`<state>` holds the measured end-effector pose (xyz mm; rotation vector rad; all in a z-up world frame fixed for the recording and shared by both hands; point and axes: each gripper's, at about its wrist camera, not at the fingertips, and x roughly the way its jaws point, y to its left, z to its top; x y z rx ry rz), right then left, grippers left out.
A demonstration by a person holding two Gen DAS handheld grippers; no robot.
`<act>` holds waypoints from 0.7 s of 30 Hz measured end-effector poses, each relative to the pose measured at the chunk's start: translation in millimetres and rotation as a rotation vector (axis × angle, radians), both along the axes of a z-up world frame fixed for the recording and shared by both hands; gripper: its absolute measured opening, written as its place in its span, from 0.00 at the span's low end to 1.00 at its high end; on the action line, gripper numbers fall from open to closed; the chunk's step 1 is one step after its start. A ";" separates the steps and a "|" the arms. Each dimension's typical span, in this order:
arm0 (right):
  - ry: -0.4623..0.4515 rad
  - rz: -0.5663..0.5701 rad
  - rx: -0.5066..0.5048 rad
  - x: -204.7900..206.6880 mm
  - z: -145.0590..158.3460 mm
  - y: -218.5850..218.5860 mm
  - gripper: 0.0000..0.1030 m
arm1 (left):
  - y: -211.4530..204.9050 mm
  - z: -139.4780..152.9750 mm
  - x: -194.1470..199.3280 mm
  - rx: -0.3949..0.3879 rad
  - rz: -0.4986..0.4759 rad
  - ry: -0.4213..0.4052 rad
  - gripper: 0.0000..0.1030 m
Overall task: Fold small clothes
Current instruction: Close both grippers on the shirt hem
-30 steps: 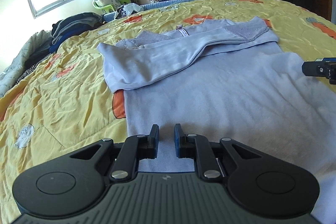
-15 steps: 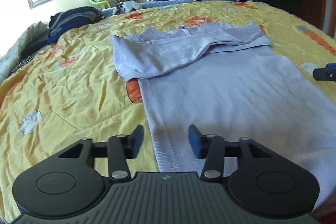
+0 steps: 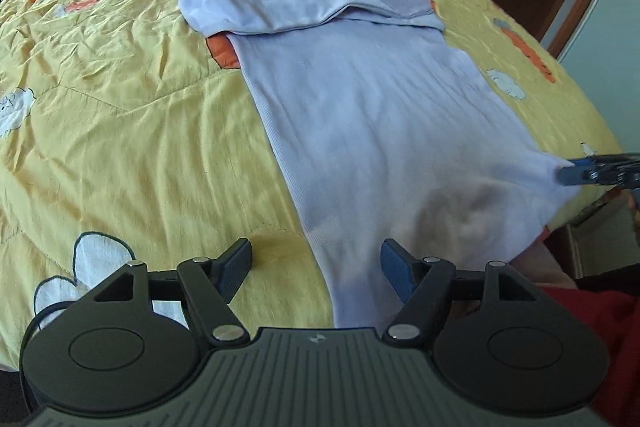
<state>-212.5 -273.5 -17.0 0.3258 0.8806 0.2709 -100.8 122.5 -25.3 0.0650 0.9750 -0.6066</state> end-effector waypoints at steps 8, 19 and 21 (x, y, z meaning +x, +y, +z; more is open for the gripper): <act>0.035 0.013 0.210 4.1 -11.4 -15.6 0.39 | -0.5 0.4 -2.0 -0.095 -0.087 0.105 0.70; 0.065 0.040 0.229 13.8 -17.8 -7.2 0.12 | -7.2 -5.7 7.7 -0.110 -0.085 0.208 0.08; 0.065 0.040 0.214 12.6 -16.8 -6.6 0.10 | -8.2 -5.0 6.8 -0.097 -0.084 0.200 0.07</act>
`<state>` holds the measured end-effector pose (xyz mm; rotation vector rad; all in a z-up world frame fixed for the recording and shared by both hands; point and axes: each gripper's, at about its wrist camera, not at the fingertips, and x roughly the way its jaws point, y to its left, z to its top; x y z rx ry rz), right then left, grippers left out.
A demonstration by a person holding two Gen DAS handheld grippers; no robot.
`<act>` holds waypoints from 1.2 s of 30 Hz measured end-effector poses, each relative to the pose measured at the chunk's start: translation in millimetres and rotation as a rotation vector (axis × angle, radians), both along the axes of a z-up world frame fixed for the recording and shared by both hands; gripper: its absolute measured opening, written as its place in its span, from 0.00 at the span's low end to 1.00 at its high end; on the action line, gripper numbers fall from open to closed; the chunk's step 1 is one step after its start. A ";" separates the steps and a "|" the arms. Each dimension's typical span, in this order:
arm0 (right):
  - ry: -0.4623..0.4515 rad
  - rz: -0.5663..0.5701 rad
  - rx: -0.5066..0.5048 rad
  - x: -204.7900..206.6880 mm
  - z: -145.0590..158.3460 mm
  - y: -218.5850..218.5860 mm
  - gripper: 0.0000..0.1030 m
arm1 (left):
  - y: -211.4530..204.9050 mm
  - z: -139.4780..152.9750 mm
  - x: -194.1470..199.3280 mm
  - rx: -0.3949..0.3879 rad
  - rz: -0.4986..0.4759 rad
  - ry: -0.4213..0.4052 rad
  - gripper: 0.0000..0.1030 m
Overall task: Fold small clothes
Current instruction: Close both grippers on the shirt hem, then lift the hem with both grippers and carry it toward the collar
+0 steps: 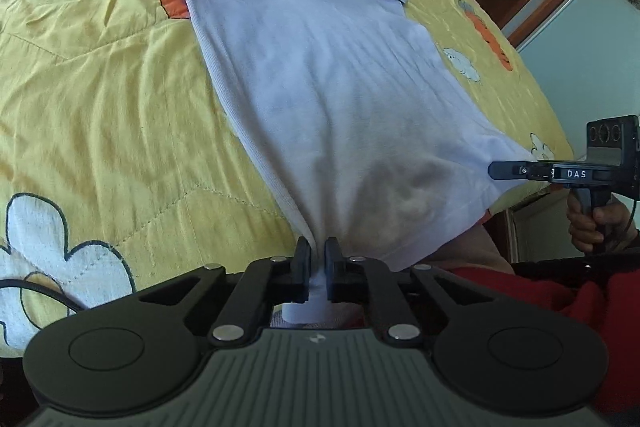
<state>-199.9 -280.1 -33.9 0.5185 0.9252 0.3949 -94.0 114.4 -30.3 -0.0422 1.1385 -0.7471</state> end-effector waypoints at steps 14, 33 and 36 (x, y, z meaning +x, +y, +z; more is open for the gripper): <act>-0.153 0.012 -0.018 10.2 49.4 12.0 0.08 | -6.4 50.6 1.8 -0.068 -0.001 -0.225 0.06; -0.335 -0.205 0.067 103.1 83.4 -16.0 0.09 | 2.0 90.3 86.9 -0.226 0.296 -0.330 0.06; -0.347 -0.236 0.073 123.1 83.6 -17.7 0.09 | -1.7 92.5 99.8 -0.230 0.316 -0.349 0.06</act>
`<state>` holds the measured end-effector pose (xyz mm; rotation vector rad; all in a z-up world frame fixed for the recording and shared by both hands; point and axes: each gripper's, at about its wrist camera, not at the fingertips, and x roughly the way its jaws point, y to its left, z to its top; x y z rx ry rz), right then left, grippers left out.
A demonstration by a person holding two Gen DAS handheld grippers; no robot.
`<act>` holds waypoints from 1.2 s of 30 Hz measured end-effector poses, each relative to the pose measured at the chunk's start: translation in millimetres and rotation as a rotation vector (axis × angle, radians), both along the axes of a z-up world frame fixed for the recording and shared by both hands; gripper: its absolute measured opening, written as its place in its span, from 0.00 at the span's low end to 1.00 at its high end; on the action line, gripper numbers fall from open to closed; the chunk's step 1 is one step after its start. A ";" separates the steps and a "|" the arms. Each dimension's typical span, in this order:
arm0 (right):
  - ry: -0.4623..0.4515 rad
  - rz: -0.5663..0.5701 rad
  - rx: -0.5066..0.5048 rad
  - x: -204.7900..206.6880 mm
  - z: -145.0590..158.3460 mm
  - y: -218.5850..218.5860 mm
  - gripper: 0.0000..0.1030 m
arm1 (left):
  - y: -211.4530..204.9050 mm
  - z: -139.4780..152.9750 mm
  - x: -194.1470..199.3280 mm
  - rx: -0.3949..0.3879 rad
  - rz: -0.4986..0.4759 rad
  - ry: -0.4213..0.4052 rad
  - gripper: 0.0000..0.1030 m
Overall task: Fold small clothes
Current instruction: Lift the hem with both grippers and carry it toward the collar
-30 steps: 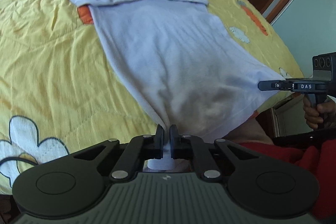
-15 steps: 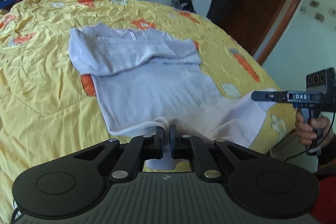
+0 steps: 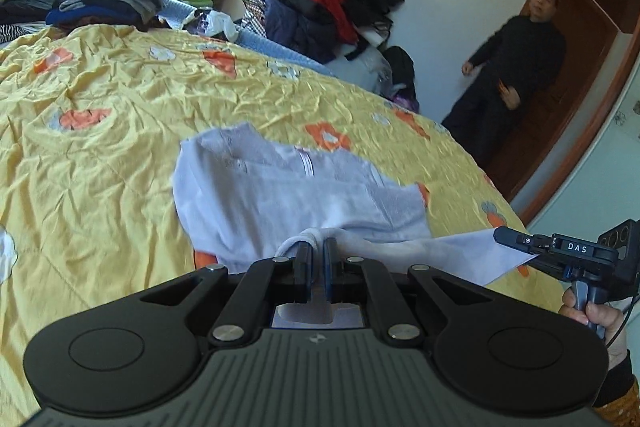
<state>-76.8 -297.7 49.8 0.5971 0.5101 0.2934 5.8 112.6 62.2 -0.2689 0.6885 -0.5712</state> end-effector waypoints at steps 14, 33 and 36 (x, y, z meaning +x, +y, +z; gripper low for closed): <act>0.047 -0.106 0.029 70.9 -29.9 -6.7 0.09 | -19.3 -10.8 57.3 0.031 0.077 0.011 0.06; 0.081 -0.208 0.105 164.9 -47.9 -20.4 0.09 | -37.3 -19.9 152.9 0.026 0.165 0.040 0.06; 0.098 -0.216 0.101 180.0 -53.6 -21.6 0.09 | -39.1 -24.7 166.0 0.033 0.177 0.051 0.06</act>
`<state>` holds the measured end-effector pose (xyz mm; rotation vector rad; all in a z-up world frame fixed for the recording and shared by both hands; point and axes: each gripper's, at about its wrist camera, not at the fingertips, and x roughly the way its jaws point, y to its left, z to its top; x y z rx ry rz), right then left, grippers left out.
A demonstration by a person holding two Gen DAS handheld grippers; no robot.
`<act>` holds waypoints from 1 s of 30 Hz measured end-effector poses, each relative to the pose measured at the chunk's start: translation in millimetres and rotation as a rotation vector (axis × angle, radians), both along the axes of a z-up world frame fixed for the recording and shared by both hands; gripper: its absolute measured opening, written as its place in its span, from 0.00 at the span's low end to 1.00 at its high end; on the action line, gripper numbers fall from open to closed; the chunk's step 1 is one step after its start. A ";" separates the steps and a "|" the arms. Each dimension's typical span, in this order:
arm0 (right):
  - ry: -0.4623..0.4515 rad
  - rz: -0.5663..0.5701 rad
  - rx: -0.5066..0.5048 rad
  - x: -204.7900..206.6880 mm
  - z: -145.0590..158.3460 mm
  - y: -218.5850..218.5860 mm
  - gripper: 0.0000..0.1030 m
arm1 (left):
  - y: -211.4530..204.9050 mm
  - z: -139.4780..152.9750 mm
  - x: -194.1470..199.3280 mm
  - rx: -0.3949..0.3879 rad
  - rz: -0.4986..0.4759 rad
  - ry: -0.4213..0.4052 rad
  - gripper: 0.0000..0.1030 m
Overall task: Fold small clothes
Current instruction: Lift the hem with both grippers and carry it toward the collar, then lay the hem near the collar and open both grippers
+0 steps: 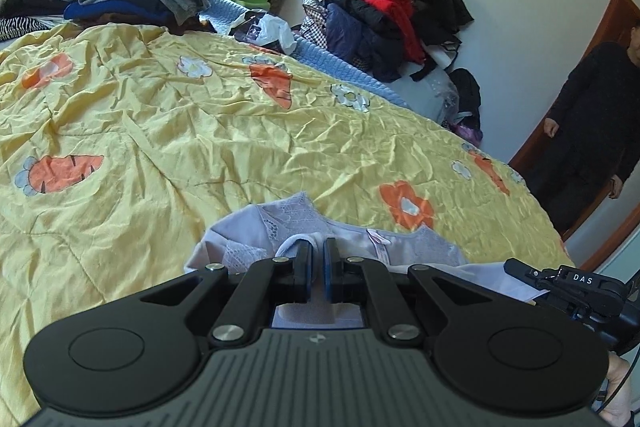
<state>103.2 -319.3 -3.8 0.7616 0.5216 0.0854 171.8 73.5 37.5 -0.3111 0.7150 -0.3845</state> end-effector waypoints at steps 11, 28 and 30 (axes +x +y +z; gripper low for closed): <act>0.070 -0.007 -0.040 41.4 -20.4 -1.1 0.09 | -9.1 -21.7 45.9 0.031 0.027 0.058 0.06; 0.204 0.184 0.125 70.3 -31.7 -1.7 0.43 | 11.1 -44.7 81.8 -0.190 -0.016 0.278 0.06; 0.206 0.204 0.164 73.6 -31.3 -1.4 0.44 | 12.7 -46.6 83.8 -0.229 -0.029 0.310 0.06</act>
